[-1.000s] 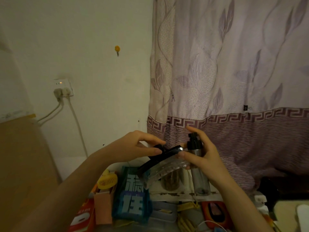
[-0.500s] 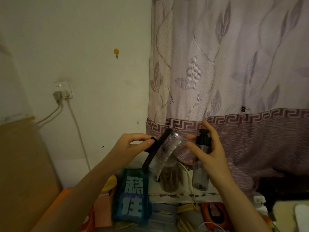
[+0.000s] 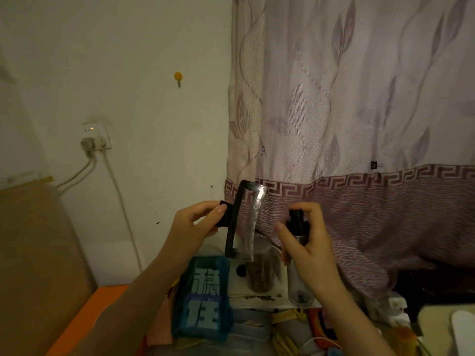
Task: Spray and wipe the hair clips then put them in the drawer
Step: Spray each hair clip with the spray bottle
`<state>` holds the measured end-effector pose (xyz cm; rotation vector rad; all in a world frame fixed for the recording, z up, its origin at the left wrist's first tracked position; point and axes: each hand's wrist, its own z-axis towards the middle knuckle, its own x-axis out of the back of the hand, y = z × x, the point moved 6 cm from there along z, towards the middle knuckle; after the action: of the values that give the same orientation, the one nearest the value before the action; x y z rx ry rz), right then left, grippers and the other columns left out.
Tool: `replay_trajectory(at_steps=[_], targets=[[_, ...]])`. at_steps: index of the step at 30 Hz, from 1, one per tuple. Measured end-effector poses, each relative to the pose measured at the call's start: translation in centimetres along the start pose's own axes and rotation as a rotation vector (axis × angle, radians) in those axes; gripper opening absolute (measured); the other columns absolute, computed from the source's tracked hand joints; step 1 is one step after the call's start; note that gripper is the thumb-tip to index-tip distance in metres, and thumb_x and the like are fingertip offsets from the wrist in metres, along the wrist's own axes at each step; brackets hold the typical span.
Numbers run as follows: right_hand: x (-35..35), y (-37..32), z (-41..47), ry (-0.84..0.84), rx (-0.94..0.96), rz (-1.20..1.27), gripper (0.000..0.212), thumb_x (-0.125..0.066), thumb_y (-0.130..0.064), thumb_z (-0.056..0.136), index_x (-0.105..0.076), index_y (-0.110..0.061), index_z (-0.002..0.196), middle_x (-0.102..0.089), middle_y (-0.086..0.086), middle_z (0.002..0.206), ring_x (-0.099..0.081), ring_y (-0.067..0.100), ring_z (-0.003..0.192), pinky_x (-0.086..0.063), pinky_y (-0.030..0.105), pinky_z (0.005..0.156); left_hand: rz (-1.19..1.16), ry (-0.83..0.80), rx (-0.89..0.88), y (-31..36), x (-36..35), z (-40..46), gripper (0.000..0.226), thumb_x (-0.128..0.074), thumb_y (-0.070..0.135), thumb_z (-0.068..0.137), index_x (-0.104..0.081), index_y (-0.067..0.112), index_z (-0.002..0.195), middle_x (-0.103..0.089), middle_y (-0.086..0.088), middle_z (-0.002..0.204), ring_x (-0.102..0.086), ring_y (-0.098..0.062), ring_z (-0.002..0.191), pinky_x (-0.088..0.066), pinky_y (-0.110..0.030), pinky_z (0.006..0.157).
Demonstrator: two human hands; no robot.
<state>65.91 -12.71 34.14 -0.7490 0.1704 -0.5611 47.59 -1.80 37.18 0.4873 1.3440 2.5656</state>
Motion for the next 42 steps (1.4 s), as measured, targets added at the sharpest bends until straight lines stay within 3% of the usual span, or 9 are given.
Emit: replay_trajectory(at_steps=[7, 14, 21, 27, 29, 31, 33, 36, 42], targets=[[0.3, 0.2, -0.4, 0.054, -0.004, -0.06, 0.032, -0.062, -0.016, 0.09, -0.042, -0.041, 0.088, -0.055, 0.0, 0.065, -0.055, 0.023, 0.049, -0.048, 0.048, 0.046, -0.059, 0.011, 0.032, -1.0, -0.1, -0.9, 0.014, -0.059, 0.025, 0.087, -0.07, 0.032, 0.091, -0.074, 0.013, 0.088, -0.069, -0.006, 0.086, -0.054, -0.015, 0.065], [0.3, 1.6, -1.4, -0.001, -0.097, 0.091, 0.035, -0.064, -0.027, 0.083, -0.045, -0.036, 0.112, -0.057, 0.001, 0.076, -0.057, 0.018, 0.047, -0.049, 0.03, 0.047, -0.114, 0.025, 0.067, -1.9, -0.4, -1.6, 0.015, -0.06, 0.035, 0.078, -0.071, 0.034, 0.089, -0.074, 0.01, 0.089, -0.07, -0.008, 0.087, -0.053, -0.014, 0.066], [-1.2, 3.7, -3.6, -0.09, -0.193, 0.142, 0.081, -0.072, -0.028, 0.073, -0.028, -0.044, 0.139, -0.068, -0.01, 0.095, -0.067, 0.008, 0.085, -0.053, 0.016, 0.071, -0.126, 0.086, 0.204, -4.7, -1.0, -3.8, 0.025, -0.061, 0.032, 0.084, -0.069, 0.02, 0.105, -0.074, 0.001, 0.097, -0.071, -0.015, 0.092, -0.058, -0.029, 0.08], [-2.4, 5.5, -5.6, -0.158, -0.283, 0.126, 0.089, -0.077, -0.034, 0.066, -0.03, -0.04, 0.142, -0.057, -0.037, 0.112, -0.059, -0.01, 0.104, -0.051, 0.011, 0.079, -0.186, 0.167, 0.313, -7.3, -1.7, -6.5, 0.012, -0.061, 0.025, 0.089, -0.07, 0.023, 0.098, -0.075, 0.006, 0.089, -0.071, -0.009, 0.085, -0.056, -0.016, 0.067], [-2.6, 6.0, -6.3, -0.177, -0.309, 0.124, 0.091, -0.078, -0.035, 0.067, -0.031, -0.037, 0.144, -0.05, -0.039, 0.122, -0.056, -0.011, 0.109, -0.054, 0.018, 0.083, -0.2, 0.181, 0.335, -7.8, -1.9, -7.4, 0.012, -0.062, 0.029, 0.086, -0.07, 0.027, 0.095, -0.075, 0.009, 0.088, -0.071, -0.008, 0.083, -0.055, -0.016, 0.063], [-2.9, 6.6, -7.1, -0.204, -0.352, 0.136, 0.092, -0.078, -0.041, 0.066, -0.031, -0.039, 0.145, -0.045, -0.023, 0.139, -0.052, -0.003, 0.121, -0.054, 0.027, 0.091, -0.206, 0.208, 0.354, -8.4, -1.9, -8.2, 0.013, -0.063, 0.034, 0.081, -0.069, 0.03, 0.092, -0.075, 0.012, 0.085, -0.071, -0.006, 0.082, -0.054, -0.015, 0.063], [-3.1, 7.0, -7.7, -0.225, -0.373, 0.152, 0.09, -0.077, -0.042, 0.067, -0.032, -0.038, 0.144, -0.045, -0.023, 0.139, -0.049, -0.007, 0.122, -0.048, 0.013, 0.092, -0.201, 0.218, 0.375, -9.1, -2.0, -9.0, 0.023, -0.063, 0.04, 0.076, -0.068, 0.029, 0.095, -0.074, 0.012, 0.09, -0.071, -0.008, 0.088, -0.056, -0.017, 0.07], [-3.6, 7.4, -8.5, -0.269, -0.38, 0.136, 0.082, -0.073, -0.037, 0.072, -0.033, -0.032, 0.144, -0.044, -0.049, 0.123, -0.042, -0.024, 0.114, -0.038, -0.002, 0.084, -0.188, 0.217, 0.395, -9.9, -2.2, -10.3, 0.026, -0.062, 0.042, 0.078, -0.068, 0.028, 0.099, -0.074, 0.013, 0.093, -0.07, -0.006, 0.09, -0.054, -0.014, 0.071], [-4.3, 9.1, -10.8, -0.344, -0.484, 0.16, 0.075, -0.073, -0.039, 0.071, -0.04, -0.041, 0.138, -0.056, -0.023, 0.125, -0.054, -0.012, 0.11, -0.046, 0.006, 0.082, -0.152, 0.283, 0.506, -11.7, -2.1, -12.9, 0.01, -0.062, 0.03, 0.088, -0.069, 0.027, 0.095, -0.073, 0.007, 0.091, -0.071, -0.01, 0.084, -0.057, -0.018, 0.069]])
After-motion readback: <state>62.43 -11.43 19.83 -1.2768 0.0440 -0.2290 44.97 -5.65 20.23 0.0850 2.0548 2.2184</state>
